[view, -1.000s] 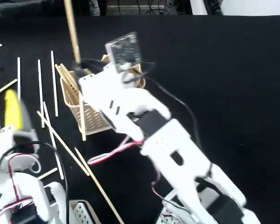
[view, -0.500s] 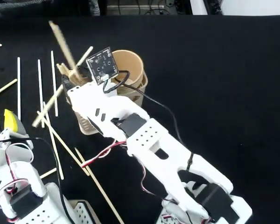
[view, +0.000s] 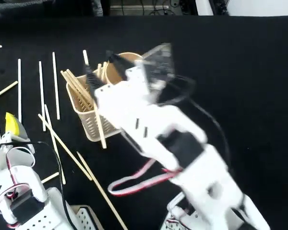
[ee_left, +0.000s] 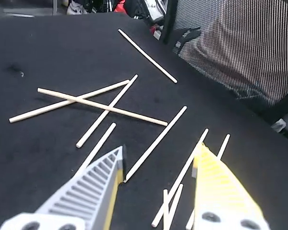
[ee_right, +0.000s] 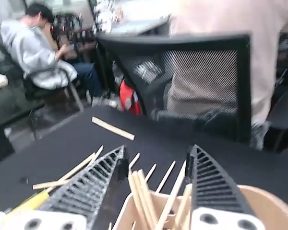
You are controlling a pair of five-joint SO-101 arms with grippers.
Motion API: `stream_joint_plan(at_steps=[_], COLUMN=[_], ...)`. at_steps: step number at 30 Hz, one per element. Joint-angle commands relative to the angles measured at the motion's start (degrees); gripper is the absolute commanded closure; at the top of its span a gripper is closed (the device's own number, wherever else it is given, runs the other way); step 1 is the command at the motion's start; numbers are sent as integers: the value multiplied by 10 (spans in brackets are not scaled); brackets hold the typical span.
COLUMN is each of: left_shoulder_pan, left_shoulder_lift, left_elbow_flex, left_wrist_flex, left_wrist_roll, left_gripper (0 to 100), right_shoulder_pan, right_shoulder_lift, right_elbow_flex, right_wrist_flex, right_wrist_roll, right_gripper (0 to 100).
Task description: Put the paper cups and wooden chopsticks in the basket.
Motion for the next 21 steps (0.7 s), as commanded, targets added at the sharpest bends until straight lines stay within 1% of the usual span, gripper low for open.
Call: stream_joint_plan(at_steps=[1, 3, 6, 9, 11, 14, 17, 21], left_shoulder_pan=[59, 99, 149, 171, 172, 168, 165, 119], left_shoulder_lift=[-2, -1, 0, 13, 44, 119, 197, 263], left_elbow_flex=[-19, -44, -109, -179, -207, -212, -211, -210], left_wrist_flex=[1, 23, 65, 113, 142, 154, 159, 171], left_wrist_roll=[-53, -73, -83, -84, -84, -90, -140, -178], left_gripper=[762, 762, 762, 762, 762, 762, 766, 766], right_shoulder_pan=[29, 45, 71, 66, 34, -9, -31, -40], right_shoulder_lift=[-44, -44, -43, -34, -4, 68, 157, 253], right_elbow_flex=[-73, -102, -124, -125, -127, -139, -183, -277], right_wrist_flex=[97, 167, 251, 309, 350, 396, 433, 486], right_wrist_roll=[4, 4, 4, 3, -7, -46, -83, -120], right_gripper=[800, 800, 800, 800, 800, 800, 800, 800])
